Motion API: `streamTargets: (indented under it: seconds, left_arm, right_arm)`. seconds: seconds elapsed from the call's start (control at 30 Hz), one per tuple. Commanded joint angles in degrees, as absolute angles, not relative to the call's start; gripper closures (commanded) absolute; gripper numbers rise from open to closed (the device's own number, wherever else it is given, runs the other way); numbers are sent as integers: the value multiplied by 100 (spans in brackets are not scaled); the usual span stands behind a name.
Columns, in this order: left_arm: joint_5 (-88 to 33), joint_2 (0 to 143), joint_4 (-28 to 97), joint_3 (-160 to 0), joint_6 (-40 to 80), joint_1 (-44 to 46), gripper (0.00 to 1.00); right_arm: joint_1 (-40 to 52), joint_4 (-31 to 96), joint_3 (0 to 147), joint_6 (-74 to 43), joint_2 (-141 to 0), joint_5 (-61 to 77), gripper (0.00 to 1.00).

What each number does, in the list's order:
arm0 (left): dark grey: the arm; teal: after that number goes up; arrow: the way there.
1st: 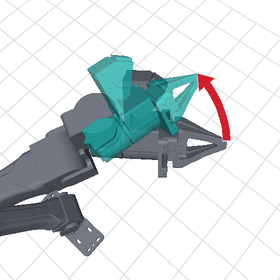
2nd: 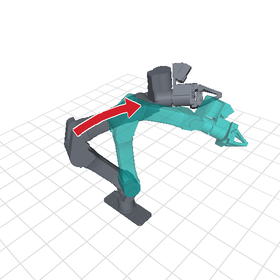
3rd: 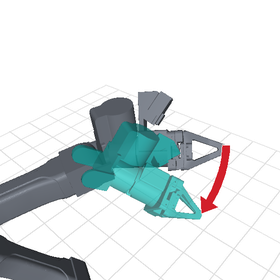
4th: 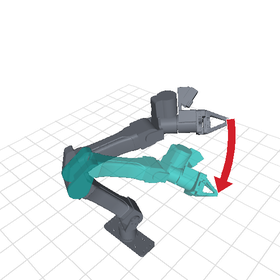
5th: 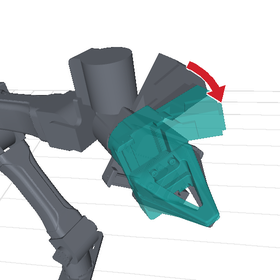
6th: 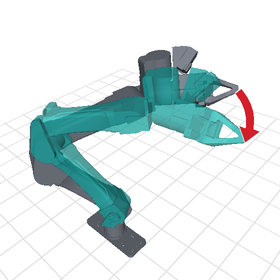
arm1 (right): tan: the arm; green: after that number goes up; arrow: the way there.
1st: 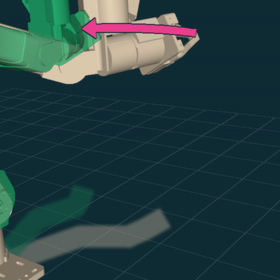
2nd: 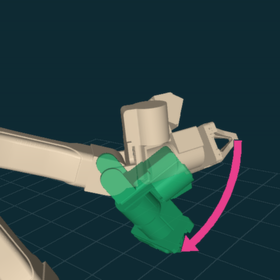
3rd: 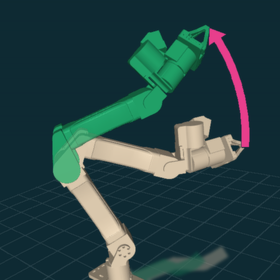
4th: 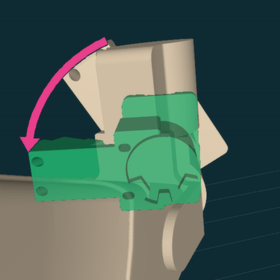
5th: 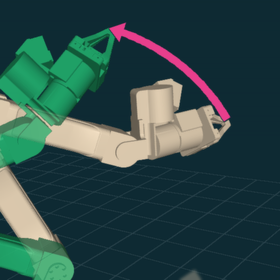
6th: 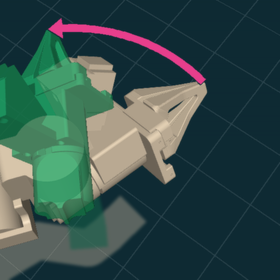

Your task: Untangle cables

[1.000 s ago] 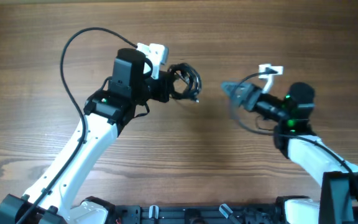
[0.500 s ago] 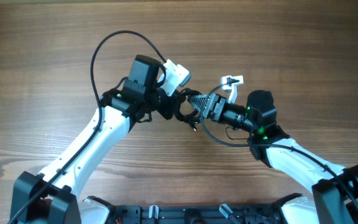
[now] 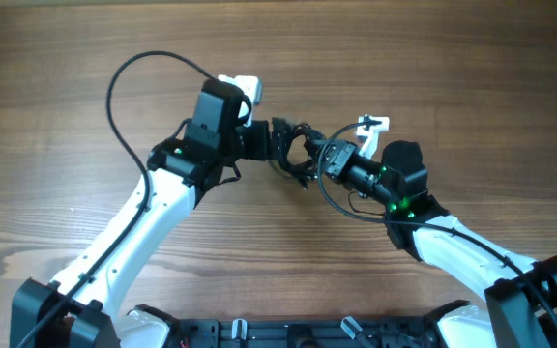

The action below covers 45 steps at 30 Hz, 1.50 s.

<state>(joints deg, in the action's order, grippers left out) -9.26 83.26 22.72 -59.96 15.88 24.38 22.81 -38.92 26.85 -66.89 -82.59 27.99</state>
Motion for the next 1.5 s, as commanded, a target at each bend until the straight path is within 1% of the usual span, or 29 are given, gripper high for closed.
streamTargets:
  seconds: [0.0,0.03,0.1,0.2,0.27,0.33,0.47,0.5,0.53,0.57,0.6,0.63,0.67,0.7,0.73,0.77,0.83,0.87,0.93,0.97,1.0,1.07,1.17,1.23,1.3,1.33,1.4,1.43,1.47]
  left_arm:
    - [-1680,8230,2399,-6034,1984,2390,2]
    - [-2088,8250,2512,-6034,2056,2390,7]
    - [-2272,8300,2707,-6034,2742,2390,12]
    - [-2274,8385,2786,-6034,3649,2397,13]
    - [-2279,8423,2700,-6034,3846,2458,12]
    - [-2296,8455,2720,-6034,4202,2587,18]
    - [-2231,8694,2565,-6034,5269,2729,20]
    - [-2233,8748,2510,-6031,5502,2738,23]
    - [-2231,8840,2438,-6034,5756,2757,33]
    - [-2231,8919,2355,-6031,5948,2781,49]
    - [-2228,8978,2272,-6034,5966,2803,68]
    - [-2226,8980,2169,-6034,5961,2801,96]
    - [-2222,8980,2075,-6034,5953,2799,96]
    - [-2228,8976,1909,-6034,5843,2777,96]
    - [-2228,8954,1623,-6034,5293,2670,96]
    - [-2228,8892,1555,-6036,4742,2519,96]
    - [-2235,8768,1625,-6034,4042,2224,96]
    - [-2324,8674,1802,-6034,3509,1990,96]
    - [-2630,8562,2167,-6034,2543,1688,96]
    - [-2875,8501,2460,-6034,1802,1520,96]
    - [-3225,8423,2823,-6034,639,1358,96]
    - [-3760,8289,3124,-6034,-1350,1339,96]
    - [-3922,8160,3114,-6034,-2491,1406,96]
    - [-3970,8165,3002,-6034,-2523,1479,96]
    - [-4576,8165,3006,-6034,-2508,1527,96]
    - [-4908,8165,2993,-6034,-2506,1516,96]
    - [-5354,8165,2716,-6034,-1527,1295,96]
    - [-5577,8165,2705,-6034,-1380,1166,96]
    - [-6060,8165,2707,-6034,-1304,941,96]
  right_arm:
    - [2298,-3940,2751,-7693,-8195,2556,95]
    - [2298,-3975,2751,-7819,-8195,2449,95]
    - [2298,-4040,2751,-7876,-8195,2320,95]
    - [2298,-4174,2751,-8309,-8195,2290,95]
    - [2298,-4283,2751,-8324,-8195,2292,95]
    - [2300,-4285,2751,-8466,-8195,2290,95]
    - [2394,-4287,2751,-8462,-8195,2287,95]
    - [2438,-4285,2751,-8501,-8195,2268,95]
    - [2477,-4287,2751,-8615,-8195,2239,95]
    - [2497,-4300,2751,-8729,-8195,2198,95]
    - [2495,-4303,2751,-8737,-8195,2147,95]
    - [2495,-4287,2751,-8689,-8195,2069,95]
    - [2495,-4235,2751,-8678,-8195,2029,92]
    - [2495,-4189,2751,-8652,-8195,2029,85]
    - [2475,-4163,2751,-8342,-8197,2023,64]
    - [2425,-4165,2751,-7767,-8195,2038,40]
    - [2246,-3975,2751,-6528,-8195,2390,1]
    - [2003,-3632,2751,-5747,-8195,2790,0]
    - [1514,-3144,2751,-5013,-8195,3365,0]
    - [1066,-3035,2751,-4648,-8195,3881,1]
    - [377,-3277,2775,-4469,-8195,4799,1]
    - [-226,-3511,3000,-4237,-8195,5931,0]
    - [-672,-3507,3450,-4053,-8195,6652,2]
    - [-582,-3509,3667,-4040,-8195,6410,4]
    - [-340,-3505,3789,-3942,-8195,6215,7]
    - [-99,-3505,3811,-3898,-8195,6215,10]
    - [572,-3203,3809,-3457,-8195,6169,19]
    - [744,-3092,3809,-3260,-8195,6149,23]
    - [827,-3096,3809,-3258,-8195,6173,30]
